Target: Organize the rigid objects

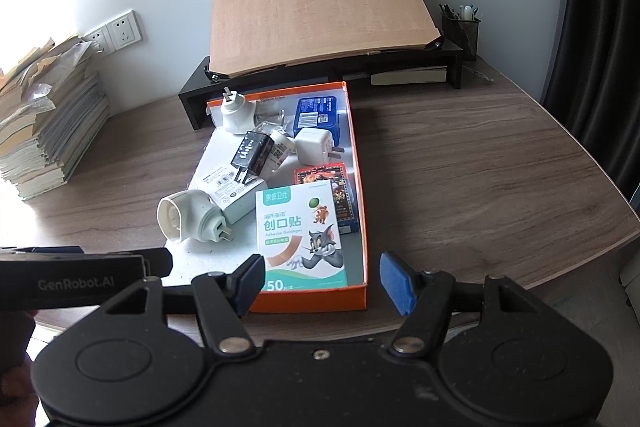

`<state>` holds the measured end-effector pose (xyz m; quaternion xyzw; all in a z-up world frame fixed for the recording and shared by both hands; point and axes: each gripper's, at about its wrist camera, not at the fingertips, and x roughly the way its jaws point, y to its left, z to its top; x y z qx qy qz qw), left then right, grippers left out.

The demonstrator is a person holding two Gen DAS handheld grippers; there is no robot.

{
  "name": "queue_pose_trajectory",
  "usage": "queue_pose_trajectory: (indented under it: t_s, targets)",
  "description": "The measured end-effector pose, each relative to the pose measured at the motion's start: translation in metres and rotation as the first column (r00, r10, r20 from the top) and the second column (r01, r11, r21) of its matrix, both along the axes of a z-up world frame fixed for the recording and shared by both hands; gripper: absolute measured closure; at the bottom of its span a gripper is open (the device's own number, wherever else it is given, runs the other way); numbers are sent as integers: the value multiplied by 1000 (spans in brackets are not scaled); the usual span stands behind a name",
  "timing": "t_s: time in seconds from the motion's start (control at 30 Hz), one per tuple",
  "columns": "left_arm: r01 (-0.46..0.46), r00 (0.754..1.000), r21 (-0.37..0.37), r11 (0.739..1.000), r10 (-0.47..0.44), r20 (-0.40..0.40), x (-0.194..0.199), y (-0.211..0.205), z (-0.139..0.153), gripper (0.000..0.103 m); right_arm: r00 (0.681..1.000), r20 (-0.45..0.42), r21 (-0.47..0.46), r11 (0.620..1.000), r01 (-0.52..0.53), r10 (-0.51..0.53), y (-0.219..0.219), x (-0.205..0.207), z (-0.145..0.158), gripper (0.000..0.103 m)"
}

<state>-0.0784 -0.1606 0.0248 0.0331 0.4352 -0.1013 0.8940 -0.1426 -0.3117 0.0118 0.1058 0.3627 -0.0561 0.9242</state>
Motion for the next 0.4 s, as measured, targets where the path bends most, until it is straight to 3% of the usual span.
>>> queue_pose_trajectory:
  t_s: [0.4]
  targets:
    - [-5,1000,4,1000,5,-24,6,9,-6,0,1000,-22,-16,1000,2,-3,11,7,-3,26]
